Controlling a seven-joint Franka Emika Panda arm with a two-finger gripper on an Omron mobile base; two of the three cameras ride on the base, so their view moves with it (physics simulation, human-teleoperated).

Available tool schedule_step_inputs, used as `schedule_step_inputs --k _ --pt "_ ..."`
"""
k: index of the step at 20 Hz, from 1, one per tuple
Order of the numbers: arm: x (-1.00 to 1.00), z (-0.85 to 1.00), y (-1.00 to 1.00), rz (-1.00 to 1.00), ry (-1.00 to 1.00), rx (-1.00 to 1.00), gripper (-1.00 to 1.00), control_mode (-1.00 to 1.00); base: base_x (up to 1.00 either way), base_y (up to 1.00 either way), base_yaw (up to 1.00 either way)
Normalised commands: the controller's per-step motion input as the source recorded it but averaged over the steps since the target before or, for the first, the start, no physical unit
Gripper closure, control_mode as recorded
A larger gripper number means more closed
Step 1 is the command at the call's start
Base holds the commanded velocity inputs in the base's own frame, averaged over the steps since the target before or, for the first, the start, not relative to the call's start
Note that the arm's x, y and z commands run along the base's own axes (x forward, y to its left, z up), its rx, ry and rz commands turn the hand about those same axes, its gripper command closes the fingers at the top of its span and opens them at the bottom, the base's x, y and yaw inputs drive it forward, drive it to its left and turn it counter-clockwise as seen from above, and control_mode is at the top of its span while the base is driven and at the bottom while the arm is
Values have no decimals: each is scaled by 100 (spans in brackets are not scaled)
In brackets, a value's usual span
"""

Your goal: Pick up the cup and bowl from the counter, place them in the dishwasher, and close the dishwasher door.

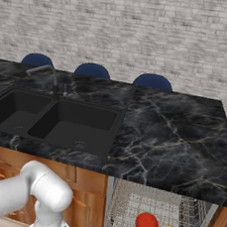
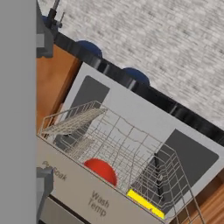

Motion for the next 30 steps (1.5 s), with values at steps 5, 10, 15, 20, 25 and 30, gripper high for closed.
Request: schedule_step_inputs --k 5,10,15,20,25,30 --pt "-25 -33 -14 0 -6 3 -100 -100 0 0 0" --pt "-17 -33 -29 0 -9 1 -100 -100 0 0 0" --pt "-5 -43 -27 0 -9 4 -100 -100 0 0 0" --pt "0 -43 -26 0 -7 1 -100 -100 0 0 0" --pt "0 -40 -33 0 -5 2 -100 -100 0 0 0" --pt "2 -48 -25 0 -2 0 -100 -100 0 0 0"
